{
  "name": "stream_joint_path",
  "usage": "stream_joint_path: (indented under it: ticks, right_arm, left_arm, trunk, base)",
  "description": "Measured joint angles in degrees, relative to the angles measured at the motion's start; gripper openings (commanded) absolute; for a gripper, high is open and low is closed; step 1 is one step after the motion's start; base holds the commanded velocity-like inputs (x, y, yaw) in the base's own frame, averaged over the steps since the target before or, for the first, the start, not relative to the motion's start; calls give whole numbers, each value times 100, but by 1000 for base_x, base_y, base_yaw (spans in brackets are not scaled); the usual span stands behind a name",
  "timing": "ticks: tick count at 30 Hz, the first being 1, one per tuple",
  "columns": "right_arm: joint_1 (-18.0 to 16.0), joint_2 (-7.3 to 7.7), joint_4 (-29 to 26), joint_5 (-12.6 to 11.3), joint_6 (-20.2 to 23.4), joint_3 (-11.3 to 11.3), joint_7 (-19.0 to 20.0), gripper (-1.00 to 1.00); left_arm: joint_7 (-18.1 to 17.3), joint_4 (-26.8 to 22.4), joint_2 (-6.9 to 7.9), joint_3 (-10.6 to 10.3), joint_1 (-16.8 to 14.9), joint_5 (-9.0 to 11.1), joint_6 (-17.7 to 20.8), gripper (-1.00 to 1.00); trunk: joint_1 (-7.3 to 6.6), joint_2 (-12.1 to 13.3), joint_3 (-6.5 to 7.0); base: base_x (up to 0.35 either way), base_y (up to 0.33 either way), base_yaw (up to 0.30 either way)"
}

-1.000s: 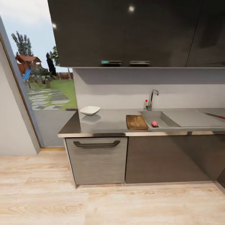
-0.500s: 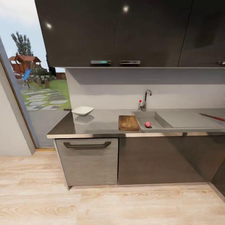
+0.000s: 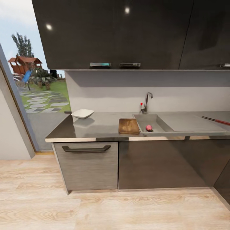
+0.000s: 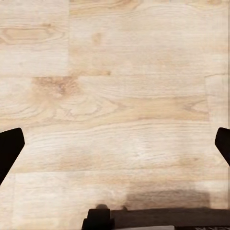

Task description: In the kitchen, take the Vidalia onion out of the sink, dice it on the chopping board with the paring knife, put the diced onion into the bowl on the countertop, then place both the paring knife and the chopping board into the sink.

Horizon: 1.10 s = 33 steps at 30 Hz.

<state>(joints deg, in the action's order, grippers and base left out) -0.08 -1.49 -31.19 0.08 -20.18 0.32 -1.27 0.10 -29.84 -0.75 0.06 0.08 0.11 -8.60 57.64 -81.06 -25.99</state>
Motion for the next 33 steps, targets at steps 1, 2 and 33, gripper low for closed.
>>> stream_joint_path:
  ticks: [1,2,33]
  right_arm:
    - [0,0,0,0,0,0,0,100]
    - [0,0,0,0,0,0,0,100]
    - [0,8,0,0,0,-8,0,100]
  left_arm:
    - [0,0,-1,1,0,2,0,100]
    - [0,0,-2,1,0,3,0,100]
    - [9,9,-3,18,0,21,8,100]
  trunk:
    - [-22,40,18]
    - [-44,80,36]
    - [-725,1324,593]
  base:
    - [0,0,0]
    - [0,0,0]
    - [0,0,0]
